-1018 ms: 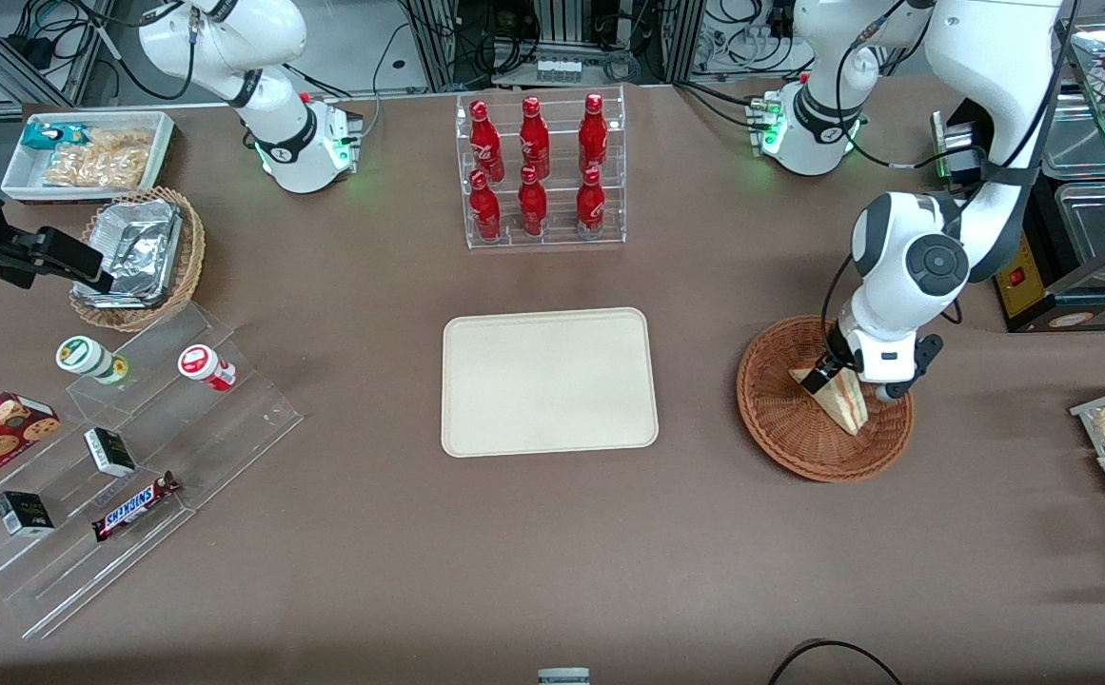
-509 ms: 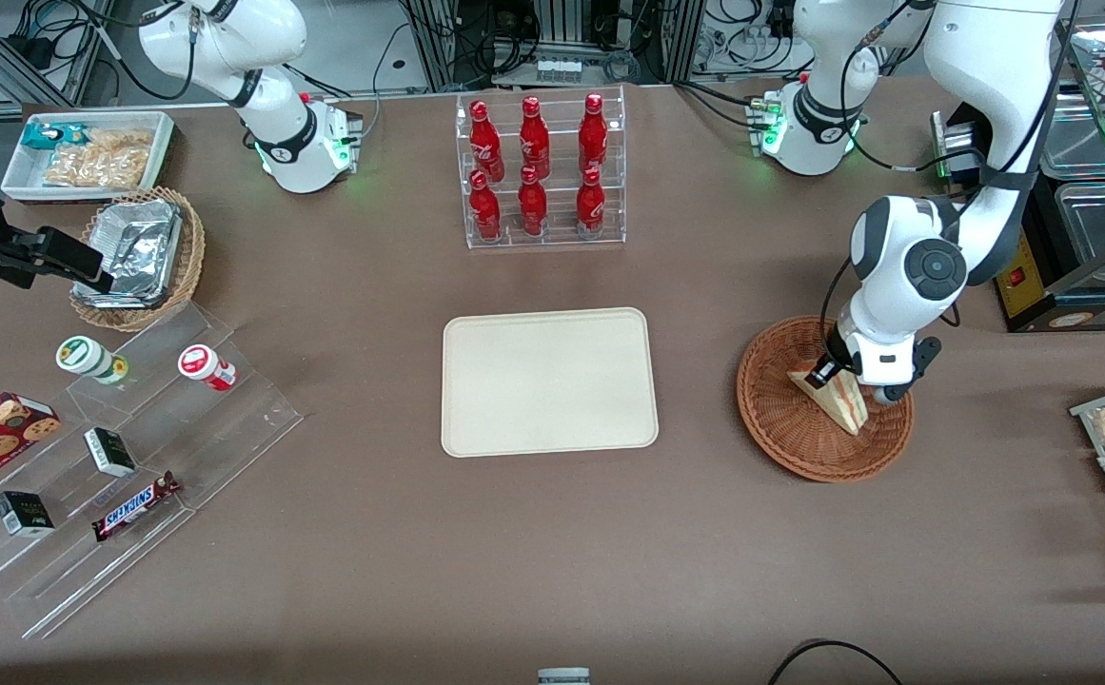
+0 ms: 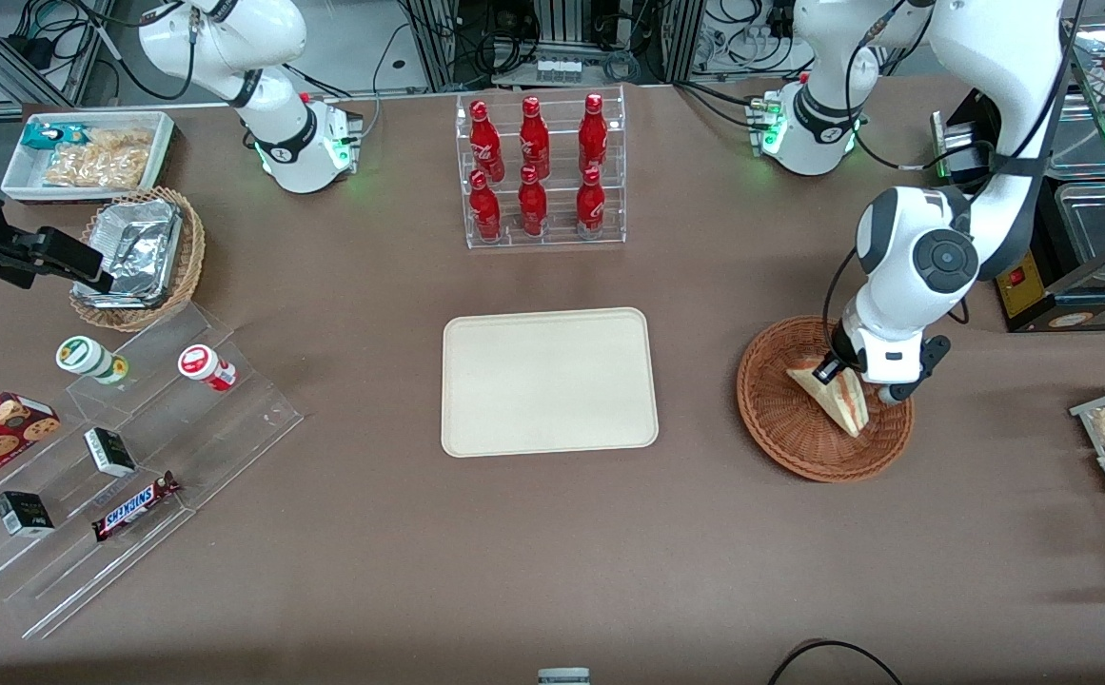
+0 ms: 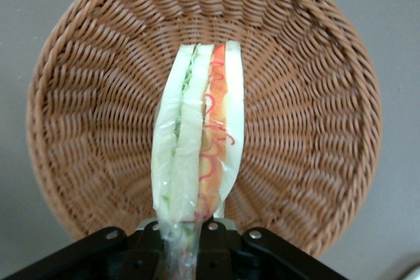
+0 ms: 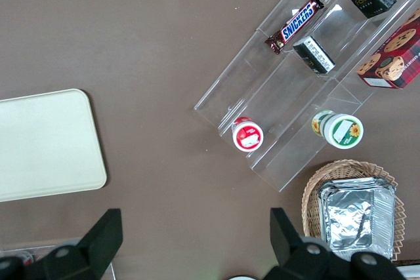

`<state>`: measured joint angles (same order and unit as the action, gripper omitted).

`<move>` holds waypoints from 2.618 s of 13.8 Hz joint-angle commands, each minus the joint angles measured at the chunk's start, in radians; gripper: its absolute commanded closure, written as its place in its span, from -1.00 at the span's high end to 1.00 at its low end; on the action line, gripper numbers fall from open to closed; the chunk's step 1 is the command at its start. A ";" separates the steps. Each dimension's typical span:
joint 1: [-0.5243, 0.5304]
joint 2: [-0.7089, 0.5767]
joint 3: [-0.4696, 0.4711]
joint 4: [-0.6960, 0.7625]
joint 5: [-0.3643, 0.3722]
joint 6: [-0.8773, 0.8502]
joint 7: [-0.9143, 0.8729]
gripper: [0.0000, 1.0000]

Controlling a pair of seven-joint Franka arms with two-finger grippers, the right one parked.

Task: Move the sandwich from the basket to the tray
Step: 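Lift the sandwich and carry it over the cream tray, then lower the sandwich onto the tray and open the left gripper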

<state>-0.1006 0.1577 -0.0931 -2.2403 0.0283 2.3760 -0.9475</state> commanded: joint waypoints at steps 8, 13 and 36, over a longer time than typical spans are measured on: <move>-0.324 0.149 -0.002 0.348 0.012 -0.274 0.027 -0.85; -0.459 0.347 -0.002 0.574 0.001 -0.274 0.059 -0.85; -0.656 0.547 0.007 0.870 0.001 -0.307 -0.152 1.00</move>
<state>-0.7510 0.7516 -0.0980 -1.3700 0.0283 2.1073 -1.0793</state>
